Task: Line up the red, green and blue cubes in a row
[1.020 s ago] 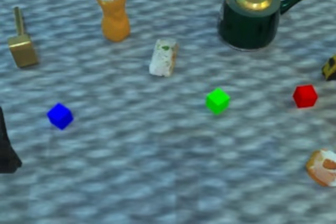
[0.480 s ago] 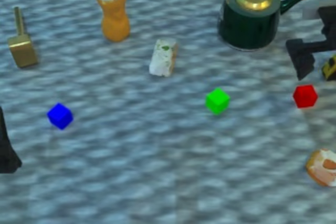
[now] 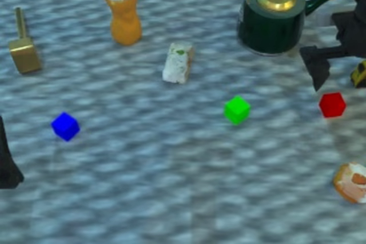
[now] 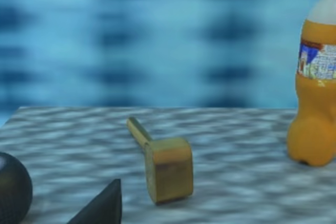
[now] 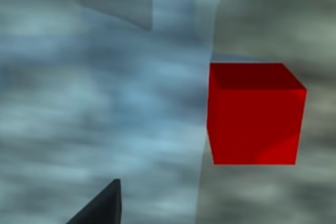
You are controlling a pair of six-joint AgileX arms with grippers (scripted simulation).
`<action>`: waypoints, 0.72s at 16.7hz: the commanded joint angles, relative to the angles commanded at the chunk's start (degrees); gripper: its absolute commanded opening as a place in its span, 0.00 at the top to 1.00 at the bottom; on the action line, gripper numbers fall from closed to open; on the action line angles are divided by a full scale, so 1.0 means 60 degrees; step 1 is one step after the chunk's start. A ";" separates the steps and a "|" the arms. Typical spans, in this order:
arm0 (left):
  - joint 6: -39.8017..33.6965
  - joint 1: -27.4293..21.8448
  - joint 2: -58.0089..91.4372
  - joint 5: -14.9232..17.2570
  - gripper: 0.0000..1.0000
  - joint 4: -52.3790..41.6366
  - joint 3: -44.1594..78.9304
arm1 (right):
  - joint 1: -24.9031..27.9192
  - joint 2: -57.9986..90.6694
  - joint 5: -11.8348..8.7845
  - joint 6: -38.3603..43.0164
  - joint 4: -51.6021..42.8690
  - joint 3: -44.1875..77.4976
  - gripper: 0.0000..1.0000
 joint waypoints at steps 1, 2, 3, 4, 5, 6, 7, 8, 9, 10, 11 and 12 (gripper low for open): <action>0.0000 0.0000 0.0000 0.0000 0.00 0.0000 0.0000 | 0.0000 0.0000 0.0000 0.0000 0.0000 0.0000 0.00; 0.0000 0.0000 0.0000 0.0000 0.00 0.0000 0.0000 | -0.0056 -0.0021 0.0003 -0.0001 0.0019 -0.0025 0.00; 0.0000 0.0000 0.0000 0.0000 0.00 0.0000 0.0000 | -0.0050 -0.0010 0.0002 -0.0005 0.0051 -0.0051 0.00; 0.0000 0.0000 0.0000 0.0000 0.00 0.0000 0.0000 | -0.0037 0.0033 0.0002 -0.0014 0.0179 -0.0155 0.00; 0.0000 0.0000 0.0000 0.0000 0.00 0.0000 0.0000 | -0.0024 0.0110 0.0001 -0.0019 0.0403 -0.0318 0.00; 0.0000 0.0000 0.0000 0.0000 0.00 0.0000 0.0000 | -0.0016 0.0218 0.0002 -0.0017 0.0716 -0.0521 0.00; 0.0000 0.0000 0.0000 0.0000 0.00 0.0000 0.0000 | -0.0011 0.0348 0.0003 -0.0009 0.1100 -0.0751 0.00; 0.0000 0.0000 0.0000 0.0000 0.00 0.0000 0.0000 | -0.0008 0.0490 0.0005 0.0000 0.1522 -0.1000 0.00; 0.0000 0.0000 0.0000 0.0000 0.00 0.0000 0.0000 | -0.0003 0.0629 0.0006 0.0008 0.1944 -0.1251 0.00; 0.0000 0.0000 0.0000 0.0000 0.00 0.0000 0.0000 | 0.0004 0.0762 0.0007 0.0014 0.2322 -0.1484 0.00; 0.0000 0.0000 0.0000 0.0000 0.00 0.0000 0.0000 | 0.0009 0.0878 0.0008 0.0021 0.2611 -0.1676 0.00; 0.0000 0.0000 0.0000 0.0000 0.00 0.0000 0.0000 | 0.0013 0.0966 0.0009 0.0026 0.2800 -0.1810 0.00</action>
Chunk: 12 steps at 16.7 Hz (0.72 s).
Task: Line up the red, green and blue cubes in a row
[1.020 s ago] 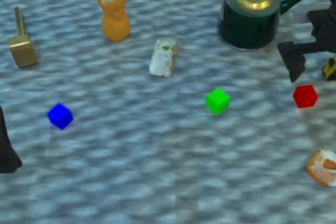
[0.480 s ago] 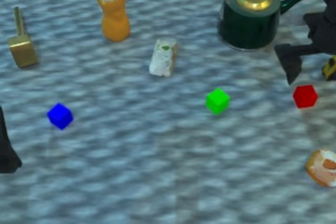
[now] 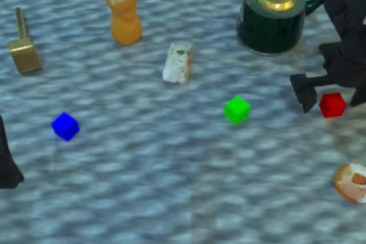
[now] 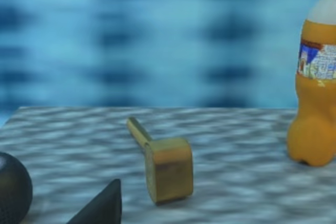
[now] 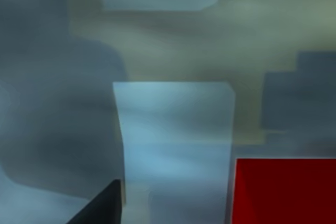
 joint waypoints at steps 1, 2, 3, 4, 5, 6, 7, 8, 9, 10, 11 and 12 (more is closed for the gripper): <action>0.0000 0.0000 0.0000 0.0000 0.00 0.0000 0.0000 | 0.0002 0.0044 0.0000 0.0002 0.0083 -0.0062 0.00; 0.0000 0.0000 0.0000 0.0000 0.00 0.0000 0.0000 | 0.0002 0.0047 0.0000 0.0002 0.0089 -0.0066 0.00; 0.0000 0.0000 0.0000 0.0000 0.00 0.0000 0.0000 | 0.0002 0.0047 0.0000 0.0002 0.0089 -0.0066 0.00; 0.0000 0.0000 0.0000 0.0000 0.00 0.0000 0.0000 | 0.0002 0.0047 0.0000 0.0002 0.0089 -0.0066 0.00; 0.0000 0.0000 0.0000 0.0000 0.00 0.0000 0.0000 | 0.0002 0.0047 0.0000 0.0002 0.0089 -0.0066 0.08; 0.0000 0.0000 0.0000 0.0000 0.00 0.0000 0.0000 | 0.0002 0.0047 0.0000 0.0002 0.0089 -0.0066 0.15; 0.0000 0.0000 0.0000 0.0000 0.00 0.0000 0.0000 | 0.0002 0.0047 0.0000 0.0002 0.0089 -0.0066 0.23; 0.0000 0.0000 0.0000 0.0000 0.00 0.0000 0.0000 | 0.0002 0.0047 0.0000 0.0002 0.0089 -0.0066 0.30; 0.0000 0.0000 0.0000 0.0000 0.00 0.0000 0.0000 | 0.0002 0.0047 0.0000 0.0002 0.0089 -0.0066 0.38; 0.0000 0.0000 0.0000 0.0000 0.00 0.0000 0.0000 | 0.0002 0.0047 0.0000 0.0002 0.0089 -0.0066 0.45; 0.0000 0.0000 0.0000 0.0000 0.00 0.0000 0.0000 | 0.0002 0.0047 0.0000 0.0002 0.0089 -0.0066 0.53; 0.0000 0.0000 0.0000 0.0000 0.00 0.0000 0.0000 | 0.0002 0.0047 0.0000 0.0002 0.0089 -0.0066 0.60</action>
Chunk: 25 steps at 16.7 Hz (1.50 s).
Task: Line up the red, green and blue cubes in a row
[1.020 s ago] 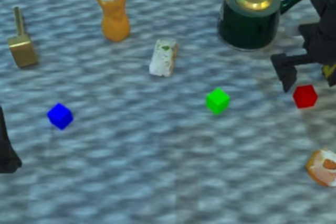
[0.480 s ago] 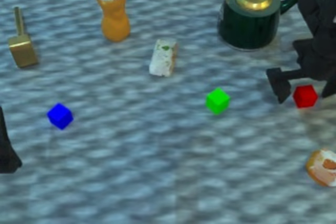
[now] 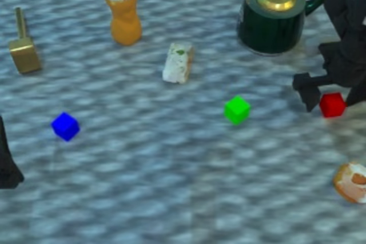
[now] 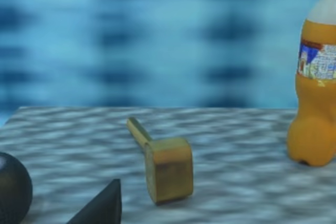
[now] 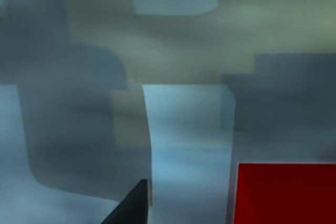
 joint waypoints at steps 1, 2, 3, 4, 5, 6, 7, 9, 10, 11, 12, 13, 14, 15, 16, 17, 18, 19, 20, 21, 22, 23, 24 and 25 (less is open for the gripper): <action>0.0000 0.0000 0.0000 0.0000 0.00 0.0000 0.0000 | 0.0000 0.0000 0.0000 0.0000 0.0000 0.0000 0.68; 0.0000 0.0000 0.0000 0.0000 0.00 0.0000 0.0000 | 0.0000 0.0000 0.0000 0.0000 0.0000 0.0000 0.75; 0.0000 0.0000 0.0000 0.0000 0.00 0.0000 0.0000 | 0.0000 0.0000 0.0000 0.0000 0.0000 0.0000 0.83; 0.0000 0.0000 0.0000 0.0000 0.00 0.0000 0.0000 | 0.0000 0.0000 0.0000 0.0000 0.0000 0.0000 0.90; 0.0000 0.0000 0.0000 0.0000 0.00 0.0000 0.0000 | 0.0000 0.0000 0.0000 0.0000 0.0000 0.0000 0.98; 0.0000 0.0000 0.0000 0.0000 0.00 0.0000 0.0000 | 0.0000 0.0000 0.0000 0.0000 0.0000 0.0000 1.00; 0.0000 0.0000 0.0000 0.0000 0.00 0.0000 0.0000 | 0.0000 0.0000 0.0000 0.0000 0.0000 0.0000 1.00; 0.0000 0.0000 0.0000 0.0000 0.00 0.0000 0.0000 | 0.0000 0.0000 0.0000 0.0000 0.0000 0.0000 1.00; 0.0000 0.0000 0.0000 0.0000 0.00 0.0000 0.0000 | 0.0000 0.0000 0.0000 0.0000 0.0000 0.0000 1.00; 0.0000 0.0000 0.0000 0.0000 0.00 0.0000 0.0000 | 0.0000 0.0000 0.0000 0.0000 0.0000 0.0000 1.00; 0.0000 0.0000 0.0000 0.0000 0.00 0.0000 0.0000 | 0.0000 0.0000 0.0000 0.0000 0.0000 0.0000 1.00; 0.0000 0.0000 0.0000 0.0000 0.00 0.0000 0.0000 | 0.0000 0.0000 0.0000 0.0000 0.0000 0.0000 1.00; 0.0000 0.0000 0.0000 0.0000 0.00 0.0000 0.0000 | -0.0024 -0.0394 -0.0002 0.0012 -0.0128 0.0139 1.00; 0.0000 0.0000 0.0000 0.0000 0.00 0.0000 0.0000 | -0.0015 -0.0400 -0.0003 0.0004 -0.0159 0.0170 1.00; 0.0000 0.0000 0.0000 0.0000 0.00 0.0000 0.0000 | 0.0002 -0.0432 -0.0007 -0.0008 -0.0291 0.0289 1.00; 0.0000 0.0000 0.0000 0.0000 0.00 0.0000 0.0000 | 0.0014 -0.0496 -0.0013 -0.0012 -0.0525 0.0471 1.00; 0.0000 0.0000 0.0000 0.0000 0.00 0.0000 0.0000 | 0.0019 -0.0590 -0.0018 -0.0008 -0.0861 0.0692 1.00; 0.0000 0.0000 0.0000 0.0000 0.00 0.0000 0.0000 | 0.0023 -0.0700 -0.0020 -0.0002 -0.1280 0.0931 1.00; 0.0000 0.0000 0.0000 0.0000 0.00 0.0000 0.0000 | 0.0034 -0.0814 -0.0019 -0.0004 -0.1696 0.1178 1.00; 0.0000 0.0000 0.0000 0.0000 0.00 0.0000 0.0000 | 0.0044 -0.0928 -0.0015 -0.0005 -0.2028 0.1402 1.00; 0.0000 0.0000 0.0000 0.0000 0.00 0.0000 0.0000 | 0.0052 -0.1029 -0.0012 -0.0008 -0.2258 0.1577 1.00; 0.0000 0.0000 0.0000 0.0000 0.00 0.0000 0.0000 | 0.0057 -0.1101 -0.0010 -0.0010 -0.2386 0.1680 1.00; 0.0000 0.0000 0.0000 0.0000 0.00 0.0000 0.0000 | 0.0058 -0.1118 -0.0010 -0.0010 -0.2414 0.1702 1.00; 0.0000 0.0000 0.0000 0.0000 0.00 0.0000 0.0000 | 0.0058 -0.1118 -0.0010 -0.0010 -0.2414 0.1702 1.00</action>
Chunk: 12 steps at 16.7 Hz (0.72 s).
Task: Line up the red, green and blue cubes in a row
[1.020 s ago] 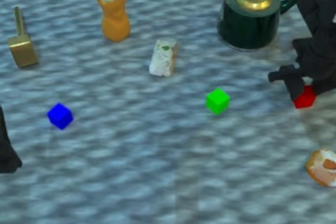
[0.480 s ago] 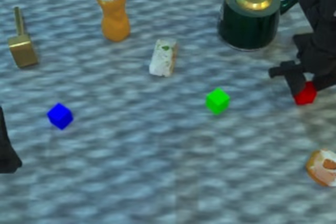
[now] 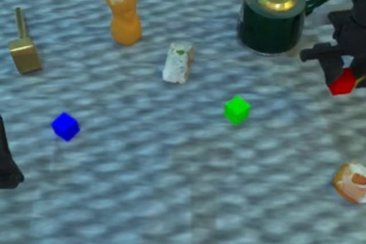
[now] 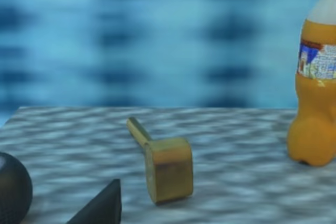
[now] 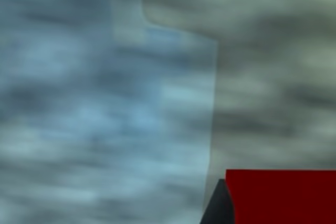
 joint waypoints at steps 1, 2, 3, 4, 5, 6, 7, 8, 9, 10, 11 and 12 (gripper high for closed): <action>0.0000 0.0000 0.0000 0.0000 0.00 0.0000 0.0000 | 0.0000 0.0000 0.0000 0.0000 0.0000 0.0000 1.00; 0.0000 0.0000 0.0000 0.0000 0.00 0.0000 0.0000 | -0.0052 0.0034 -0.0004 0.0014 0.0024 -0.0020 1.00; 0.0000 0.0000 0.0000 0.0000 0.00 0.0000 0.0000 | -0.0032 0.0043 -0.0004 0.0035 0.0017 -0.0006 1.00; 0.0000 0.0000 0.0000 0.0000 0.00 0.0000 0.0000 | 0.0074 0.0087 0.0000 0.0143 -0.0021 0.0065 1.00; 0.0000 0.0000 0.0000 0.0000 0.00 0.0000 0.0000 | 0.0286 0.0164 0.0007 0.0359 -0.0090 0.0195 1.00; 0.0000 0.0000 0.0000 0.0000 0.00 0.0000 0.0000 | 0.0587 0.0266 0.0018 0.0672 -0.0184 0.0371 1.00; 0.0000 0.0000 0.0000 0.0000 0.00 0.0000 0.0000 | 0.0967 0.0385 0.0033 0.1084 -0.0298 0.0583 1.00; 0.0000 0.0000 0.0000 0.0000 0.00 0.0000 0.0000 | 0.1415 0.0515 0.0049 0.1584 -0.0428 0.0819 1.00; 0.0000 0.0000 0.0000 0.0000 0.00 0.0000 0.0000 | 0.1909 0.0652 0.0068 0.2168 -0.0570 0.1072 1.00; 0.0000 0.0000 0.0000 0.0000 0.00 0.0000 0.0000 | 0.2442 0.0793 0.0087 0.2831 -0.0723 0.1334 1.00; 0.0000 0.0000 0.0000 0.0000 0.00 0.0000 0.0000 | 0.3010 0.0935 0.0106 0.3549 -0.0882 0.1600 1.00; 0.0000 0.0000 0.0000 0.0000 0.00 0.0000 0.0000 | 0.3605 0.1077 0.0125 0.4316 -0.1046 0.1870 1.00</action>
